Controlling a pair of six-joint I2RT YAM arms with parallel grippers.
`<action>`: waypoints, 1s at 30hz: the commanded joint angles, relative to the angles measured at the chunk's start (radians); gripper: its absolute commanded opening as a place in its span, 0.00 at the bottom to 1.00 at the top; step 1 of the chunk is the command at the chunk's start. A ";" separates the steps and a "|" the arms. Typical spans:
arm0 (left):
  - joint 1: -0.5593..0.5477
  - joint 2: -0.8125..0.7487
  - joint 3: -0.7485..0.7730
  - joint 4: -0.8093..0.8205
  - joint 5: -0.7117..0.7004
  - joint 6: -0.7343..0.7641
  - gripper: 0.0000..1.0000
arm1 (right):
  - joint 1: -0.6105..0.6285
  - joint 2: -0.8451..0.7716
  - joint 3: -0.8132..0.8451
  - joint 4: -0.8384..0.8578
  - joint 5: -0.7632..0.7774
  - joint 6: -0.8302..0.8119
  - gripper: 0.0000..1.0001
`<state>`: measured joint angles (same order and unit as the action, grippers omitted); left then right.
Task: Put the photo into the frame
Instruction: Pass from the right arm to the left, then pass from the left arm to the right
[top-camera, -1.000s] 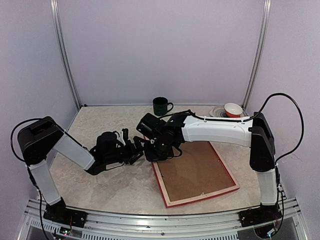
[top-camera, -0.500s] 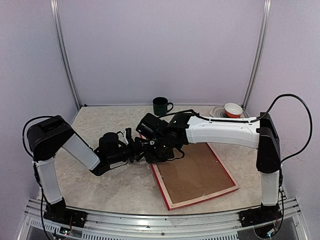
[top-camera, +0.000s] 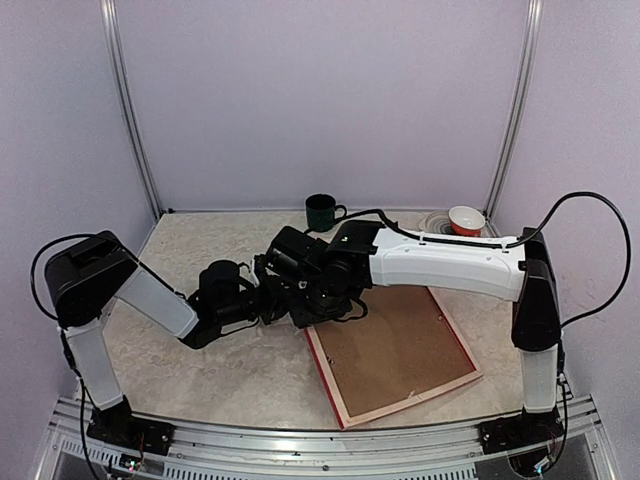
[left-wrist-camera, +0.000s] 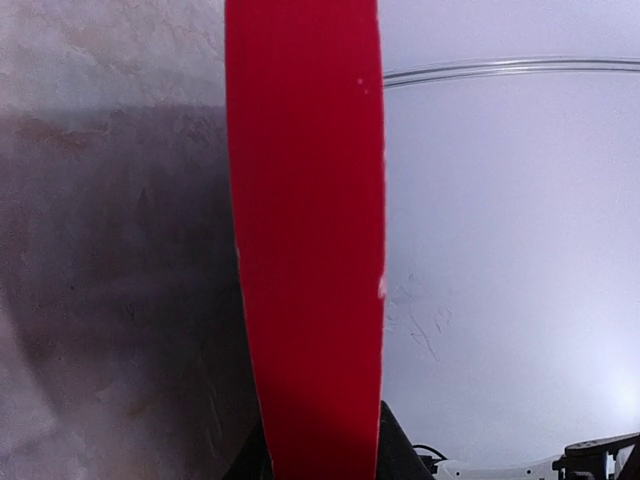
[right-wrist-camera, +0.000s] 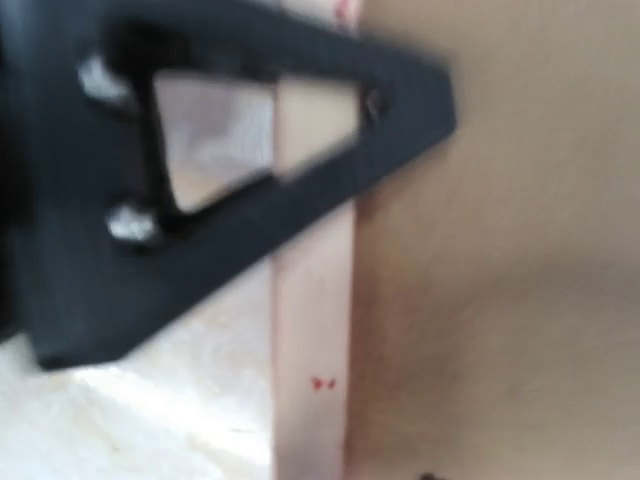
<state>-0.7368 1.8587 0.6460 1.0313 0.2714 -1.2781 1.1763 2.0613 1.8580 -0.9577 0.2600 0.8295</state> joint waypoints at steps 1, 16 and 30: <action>-0.017 -0.084 0.020 -0.090 -0.048 0.084 0.20 | 0.052 0.026 0.175 -0.195 0.170 -0.022 0.50; 0.005 -0.175 0.076 -0.237 -0.065 0.030 0.23 | 0.215 0.128 0.274 -0.418 0.315 0.012 0.83; 0.005 -0.227 0.233 -0.508 -0.091 0.049 0.26 | 0.239 0.150 0.189 -0.420 0.372 -0.036 0.78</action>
<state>-0.7300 1.6958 0.8021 0.5537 0.2157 -1.2934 1.4044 2.1975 2.0407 -1.3643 0.5831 0.8104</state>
